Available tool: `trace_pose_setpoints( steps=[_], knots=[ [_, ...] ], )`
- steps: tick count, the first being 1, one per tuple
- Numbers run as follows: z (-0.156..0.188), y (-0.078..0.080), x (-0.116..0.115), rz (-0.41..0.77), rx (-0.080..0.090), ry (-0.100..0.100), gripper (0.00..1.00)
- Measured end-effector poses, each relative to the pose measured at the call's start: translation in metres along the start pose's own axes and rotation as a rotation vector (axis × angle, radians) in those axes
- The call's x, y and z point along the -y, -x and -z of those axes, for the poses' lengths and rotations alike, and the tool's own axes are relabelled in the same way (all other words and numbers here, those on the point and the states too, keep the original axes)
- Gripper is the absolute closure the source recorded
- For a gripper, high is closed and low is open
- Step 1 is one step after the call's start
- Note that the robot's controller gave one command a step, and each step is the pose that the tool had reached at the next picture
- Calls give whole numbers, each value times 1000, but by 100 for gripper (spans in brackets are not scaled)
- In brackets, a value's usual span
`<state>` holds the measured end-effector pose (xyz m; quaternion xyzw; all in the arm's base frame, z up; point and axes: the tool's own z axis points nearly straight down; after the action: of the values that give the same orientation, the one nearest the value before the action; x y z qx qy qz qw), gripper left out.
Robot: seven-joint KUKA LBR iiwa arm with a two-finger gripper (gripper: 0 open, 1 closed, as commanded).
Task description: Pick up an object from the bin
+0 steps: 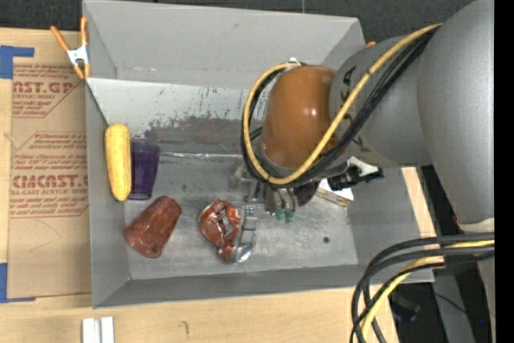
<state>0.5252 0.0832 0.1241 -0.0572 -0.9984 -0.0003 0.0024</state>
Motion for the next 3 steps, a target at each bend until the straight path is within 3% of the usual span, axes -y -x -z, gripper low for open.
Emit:
trace_pose_setpoints(
  steps=[1, 2, 3],
  knots=[
    [-10, 2, -6, 13, 6, 0, 0],
    [-55, -35, -22, -28, 3, 1, 0],
    [-52, -22, -22, -59, 11, 4, 100]
  ],
)
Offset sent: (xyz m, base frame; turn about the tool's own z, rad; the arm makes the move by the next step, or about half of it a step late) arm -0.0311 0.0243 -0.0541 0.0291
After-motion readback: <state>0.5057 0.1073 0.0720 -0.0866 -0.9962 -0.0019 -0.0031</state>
